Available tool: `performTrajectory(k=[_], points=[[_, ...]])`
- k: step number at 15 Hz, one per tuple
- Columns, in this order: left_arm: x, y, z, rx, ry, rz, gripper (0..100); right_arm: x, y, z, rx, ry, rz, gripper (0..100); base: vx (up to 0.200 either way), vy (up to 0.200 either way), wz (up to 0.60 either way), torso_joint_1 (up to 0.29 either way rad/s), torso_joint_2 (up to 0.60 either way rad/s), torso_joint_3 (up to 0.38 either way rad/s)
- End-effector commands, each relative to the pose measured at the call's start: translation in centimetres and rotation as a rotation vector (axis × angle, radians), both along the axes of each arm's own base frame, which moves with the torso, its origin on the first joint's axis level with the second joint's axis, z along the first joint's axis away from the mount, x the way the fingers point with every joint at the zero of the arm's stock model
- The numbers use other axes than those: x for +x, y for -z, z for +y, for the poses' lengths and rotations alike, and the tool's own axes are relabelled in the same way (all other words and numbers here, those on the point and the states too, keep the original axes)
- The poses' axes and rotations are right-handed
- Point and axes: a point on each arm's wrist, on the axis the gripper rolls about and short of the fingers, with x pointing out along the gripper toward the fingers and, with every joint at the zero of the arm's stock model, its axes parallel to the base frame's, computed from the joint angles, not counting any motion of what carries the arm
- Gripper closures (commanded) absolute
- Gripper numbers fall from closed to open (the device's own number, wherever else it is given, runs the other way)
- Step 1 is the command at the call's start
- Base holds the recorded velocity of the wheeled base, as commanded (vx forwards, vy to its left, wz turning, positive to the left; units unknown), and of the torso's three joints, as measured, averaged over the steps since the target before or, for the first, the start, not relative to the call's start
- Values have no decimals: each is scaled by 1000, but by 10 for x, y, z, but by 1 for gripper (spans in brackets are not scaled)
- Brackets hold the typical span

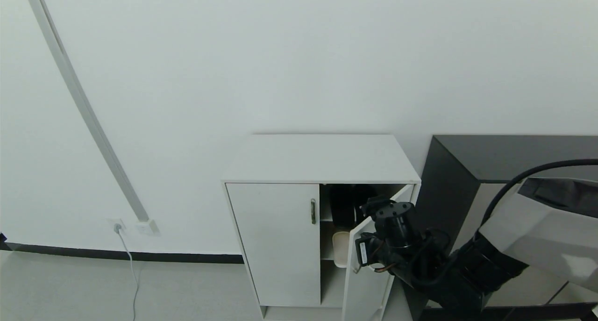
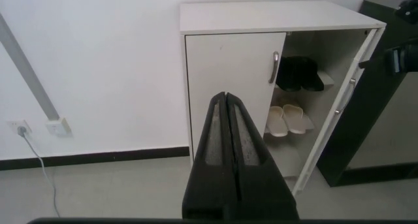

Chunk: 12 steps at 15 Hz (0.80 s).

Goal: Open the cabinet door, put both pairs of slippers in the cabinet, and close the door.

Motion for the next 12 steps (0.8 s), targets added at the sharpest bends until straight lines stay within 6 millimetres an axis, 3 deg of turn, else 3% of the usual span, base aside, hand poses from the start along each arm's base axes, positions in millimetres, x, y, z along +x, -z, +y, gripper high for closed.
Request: performTrajectory(k=[1,12], points=[[0,0,0,0,0,0,100,11,10,8,-2,2,0,100,0,0,0,0,0,0],[0,0,0,-2,0,0,100,63,27,22,21,47,-59,100,0,0,0,0,0,0]])
